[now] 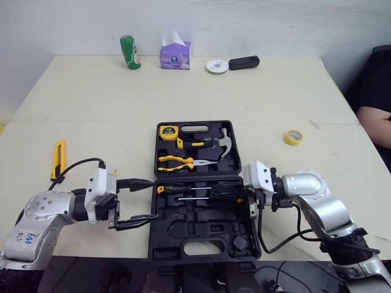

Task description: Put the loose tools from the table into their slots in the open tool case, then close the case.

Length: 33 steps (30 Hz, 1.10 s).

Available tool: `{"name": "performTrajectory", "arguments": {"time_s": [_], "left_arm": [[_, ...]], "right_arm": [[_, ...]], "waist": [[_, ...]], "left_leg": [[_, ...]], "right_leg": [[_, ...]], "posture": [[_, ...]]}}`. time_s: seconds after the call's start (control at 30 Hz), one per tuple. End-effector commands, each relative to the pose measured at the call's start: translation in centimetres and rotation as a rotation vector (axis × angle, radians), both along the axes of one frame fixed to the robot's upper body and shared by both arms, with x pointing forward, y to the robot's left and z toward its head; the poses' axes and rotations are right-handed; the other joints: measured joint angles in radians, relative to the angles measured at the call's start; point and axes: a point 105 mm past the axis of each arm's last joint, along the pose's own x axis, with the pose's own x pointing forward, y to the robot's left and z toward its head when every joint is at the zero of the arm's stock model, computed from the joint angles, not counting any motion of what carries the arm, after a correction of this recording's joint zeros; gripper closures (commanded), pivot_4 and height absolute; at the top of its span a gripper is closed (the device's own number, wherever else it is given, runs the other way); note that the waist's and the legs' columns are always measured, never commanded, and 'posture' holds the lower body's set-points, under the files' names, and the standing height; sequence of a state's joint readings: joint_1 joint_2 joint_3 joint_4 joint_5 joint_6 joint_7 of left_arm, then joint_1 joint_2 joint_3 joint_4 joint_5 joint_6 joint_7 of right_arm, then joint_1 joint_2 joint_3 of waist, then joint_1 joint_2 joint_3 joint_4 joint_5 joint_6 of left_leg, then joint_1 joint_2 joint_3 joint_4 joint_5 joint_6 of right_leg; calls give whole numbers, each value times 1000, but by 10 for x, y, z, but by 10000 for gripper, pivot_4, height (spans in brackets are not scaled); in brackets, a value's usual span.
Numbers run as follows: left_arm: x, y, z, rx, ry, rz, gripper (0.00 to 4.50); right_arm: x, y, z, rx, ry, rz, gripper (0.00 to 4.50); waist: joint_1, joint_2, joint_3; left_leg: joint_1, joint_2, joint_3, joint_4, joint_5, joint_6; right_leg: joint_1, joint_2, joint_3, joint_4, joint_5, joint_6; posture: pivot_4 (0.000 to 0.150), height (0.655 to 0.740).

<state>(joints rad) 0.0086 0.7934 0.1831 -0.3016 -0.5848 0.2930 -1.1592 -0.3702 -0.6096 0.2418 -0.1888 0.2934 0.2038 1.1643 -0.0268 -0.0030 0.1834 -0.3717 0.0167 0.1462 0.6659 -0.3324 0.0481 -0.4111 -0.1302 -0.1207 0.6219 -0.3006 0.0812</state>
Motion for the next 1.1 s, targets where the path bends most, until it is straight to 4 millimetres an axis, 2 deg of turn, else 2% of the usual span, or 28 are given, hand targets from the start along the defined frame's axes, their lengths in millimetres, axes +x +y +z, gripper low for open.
{"name": "performTrajectory", "arguments": {"time_s": [0.03,0.23,0.77,0.93,1.1], "left_arm": [[-3,0,0,26,-10,-19,0],[-3,3,1,31,-13,-10,0],[-2,9,-3,75,-35,42,0],[-3,11,-3,80,-37,49,0],[-2,11,-1,85,-46,54,0]], "right_arm": [[5,-1,-4,-28,-1,-18,44741],[4,3,-15,-23,40,-5,44741],[6,-13,-72,-208,244,-105,44741],[14,-5,-72,-231,219,-143,44741],[10,-1,-73,-233,218,-110,44741]], "waist": [[0,0,0],[-1,0,0],[-2,-7,-6],[-4,-9,-9],[-1,-9,-10]], "left_leg": [[0,0,0,0,0,0],[0,0,0,0,0,0],[4,0,-1,0,0,-1],[5,1,-1,-1,-3,-7],[6,1,-1,-1,-3,-8]], "right_leg": [[0,0,0,0,0,0],[0,0,0,0,0,0],[3,0,0,0,0,0],[3,0,1,1,0,0],[3,0,1,2,0,-1]], "posture": [[1500,7400],[1500,7400],[1500,7400],[1500,7400],[1500,7400]]}}
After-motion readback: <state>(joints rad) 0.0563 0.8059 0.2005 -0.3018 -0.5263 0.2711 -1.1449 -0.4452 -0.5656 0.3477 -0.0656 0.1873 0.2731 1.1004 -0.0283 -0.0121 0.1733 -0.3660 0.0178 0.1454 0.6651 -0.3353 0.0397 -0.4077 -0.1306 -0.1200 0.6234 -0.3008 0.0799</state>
